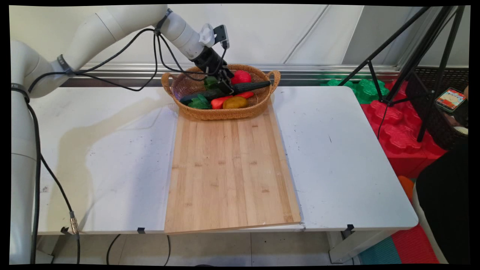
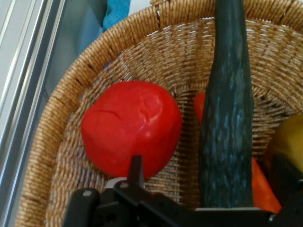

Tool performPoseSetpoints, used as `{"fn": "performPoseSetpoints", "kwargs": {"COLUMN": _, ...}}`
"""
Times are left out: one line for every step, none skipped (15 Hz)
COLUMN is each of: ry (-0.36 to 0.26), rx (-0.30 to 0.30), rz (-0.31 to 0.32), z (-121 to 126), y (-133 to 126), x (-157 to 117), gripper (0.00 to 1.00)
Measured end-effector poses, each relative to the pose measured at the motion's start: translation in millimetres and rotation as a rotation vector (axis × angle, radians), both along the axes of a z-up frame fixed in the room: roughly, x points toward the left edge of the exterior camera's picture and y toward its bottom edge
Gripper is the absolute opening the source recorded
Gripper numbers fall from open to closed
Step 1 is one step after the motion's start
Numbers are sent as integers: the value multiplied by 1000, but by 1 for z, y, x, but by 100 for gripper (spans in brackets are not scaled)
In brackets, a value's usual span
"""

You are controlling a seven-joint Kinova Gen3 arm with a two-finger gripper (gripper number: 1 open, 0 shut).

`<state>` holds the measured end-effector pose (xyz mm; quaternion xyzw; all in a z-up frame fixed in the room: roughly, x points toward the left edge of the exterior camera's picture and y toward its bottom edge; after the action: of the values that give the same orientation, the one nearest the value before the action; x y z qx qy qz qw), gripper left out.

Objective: Pick up the cucumber from the vegetable basket, then place the picked object on the cutting board

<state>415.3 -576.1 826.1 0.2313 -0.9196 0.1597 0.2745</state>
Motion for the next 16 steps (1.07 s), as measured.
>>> {"fn": "performPoseSetpoints", "kwargs": {"ry": 1, "rx": 4, "rz": -4, "z": -1, "y": -1, "x": -1, "gripper": 100}}
{"fn": "performPoseSetpoints", "kwargs": {"ry": 2, "rx": 7, "rz": -7, "z": -2, "y": -2, "x": -2, "gripper": 100}}
{"fn": "performPoseSetpoints", "kwargs": {"ry": 3, "rx": 9, "rz": -10, "z": -3, "y": -2, "x": -3, "gripper": 100}}
{"fn": "performPoseSetpoints", "kwargs": {"ry": 4, "rx": 10, "rz": -12, "z": -4, "y": -3, "x": -3, "gripper": 100}}
{"fn": "performPoseSetpoints", "kwargs": {"ry": 4, "rx": 12, "rz": -15, "z": -5, "y": -3, "x": -4, "gripper": 0}}
{"fn": "performPoseSetpoints", "kwargs": {"ry": 5, "rx": 14, "rz": -18, "z": -5, "y": -3, "x": -4, "gripper": 0}}
{"fn": "performPoseSetpoints", "kwargs": {"ry": 6, "rx": 15, "rz": -21, "z": -6, "y": -3, "x": -4, "gripper": 0}}
{"fn": "performPoseSetpoints", "kwargs": {"ry": 7, "rx": 16, "rz": -24, "z": -7, "y": -4, "x": -5, "gripper": 0}}
{"fn": "performPoseSetpoints", "kwargs": {"ry": 8, "rx": 18, "rz": -26, "z": -7, "y": -4, "x": -5, "gripper": 0}}
{"fn": "performPoseSetpoints", "kwargs": {"ry": 9, "rx": 20, "rz": -28, "z": -7, "y": -4, "x": -5, "gripper": 0}}
{"fn": "performPoseSetpoints", "kwargs": {"ry": 9, "rx": 21, "rz": -29, "z": -8, "y": -3, "x": -4, "gripper": 0}}
{"fn": "performPoseSetpoints", "kwargs": {"ry": 11, "rx": 22, "rz": -30, "z": -8, "y": -3, "x": -4, "gripper": 0}}
{"fn": "performPoseSetpoints", "kwargs": {"ry": 12, "rx": 22, "rz": -31, "z": -8, "y": -3, "x": -4, "gripper": 0}}
{"fn": "performPoseSetpoints", "kwargs": {"ry": 14, "rx": 23, "rz": -30, "z": -8, "y": -3, "x": -4, "gripper": 0}}
{"fn": "performPoseSetpoints", "kwargs": {"ry": 16, "rx": 23, "rz": -28, "z": -7, "y": -3, "x": -4, "gripper": 0}}
{"fn": "performPoseSetpoints", "kwargs": {"ry": 19, "rx": 21, "rz": -27, "z": -7, "y": -3, "x": -3, "gripper": 0}}
